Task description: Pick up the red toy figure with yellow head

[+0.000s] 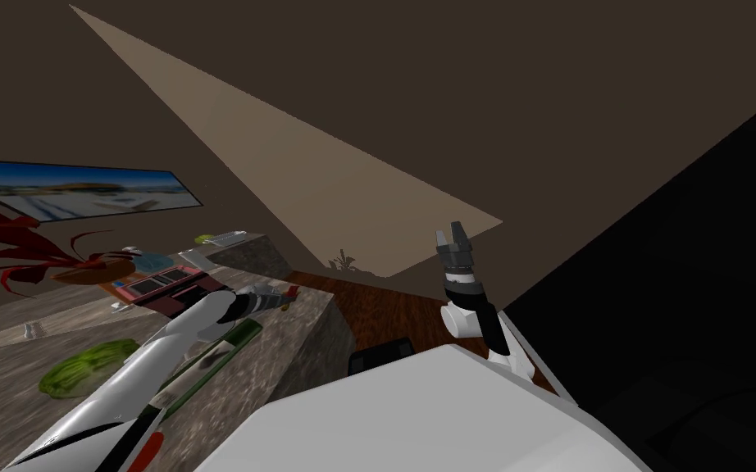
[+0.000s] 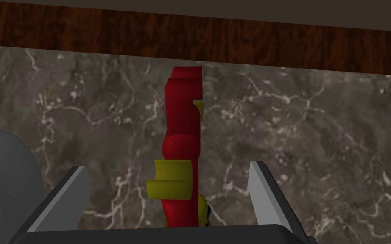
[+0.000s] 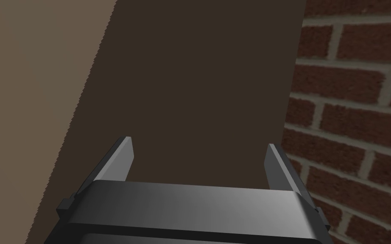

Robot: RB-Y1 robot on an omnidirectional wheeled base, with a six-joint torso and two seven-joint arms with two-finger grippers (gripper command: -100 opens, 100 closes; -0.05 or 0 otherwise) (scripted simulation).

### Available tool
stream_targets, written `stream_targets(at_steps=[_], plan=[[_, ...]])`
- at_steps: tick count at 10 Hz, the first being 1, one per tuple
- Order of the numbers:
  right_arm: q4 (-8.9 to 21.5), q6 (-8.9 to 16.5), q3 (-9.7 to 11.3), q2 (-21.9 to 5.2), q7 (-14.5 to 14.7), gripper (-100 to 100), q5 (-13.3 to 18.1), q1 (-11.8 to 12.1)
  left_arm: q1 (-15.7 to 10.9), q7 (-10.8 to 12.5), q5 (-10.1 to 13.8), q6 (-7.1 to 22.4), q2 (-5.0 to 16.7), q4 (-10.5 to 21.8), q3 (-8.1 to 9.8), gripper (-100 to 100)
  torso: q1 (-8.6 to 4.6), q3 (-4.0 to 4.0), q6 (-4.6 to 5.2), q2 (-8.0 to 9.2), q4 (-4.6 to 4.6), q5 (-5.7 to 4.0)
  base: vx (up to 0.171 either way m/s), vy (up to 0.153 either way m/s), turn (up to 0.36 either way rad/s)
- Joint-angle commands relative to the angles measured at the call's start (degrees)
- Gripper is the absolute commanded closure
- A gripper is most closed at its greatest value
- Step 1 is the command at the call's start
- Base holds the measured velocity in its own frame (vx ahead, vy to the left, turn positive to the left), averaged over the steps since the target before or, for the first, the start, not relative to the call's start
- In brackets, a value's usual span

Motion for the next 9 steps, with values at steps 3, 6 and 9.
stream_targets(at_steps=[3,6,9], plan=[[0.0,0.0,0.0,0.0,0.0,0,0.0,0.0,-5.3,-4.5,-1.4,2.2,-2.3,5.3,0.11,-100,0.04,0.01,-0.06,0.01,0.0,0.02,0.007,-0.025,0.092],[0.0,0.0,0.0,0.0,0.0,0,0.0,0.0,-5.4,-4.8,-1.1,2.3,-2.0,6.1,0.25,100,0.09,0.02,-0.01,0.04,0.01,0.02,0.002,-0.01,-0.005],[0.0,0.0,0.0,0.0,0.0,0,0.0,0.0,-5.4,-4.8,-1.1,2.3,-2.0,6.0,0.25,100,0.11,0.02,-0.02,0.05,0.0,0.02,0.0,0.0,0.0]])
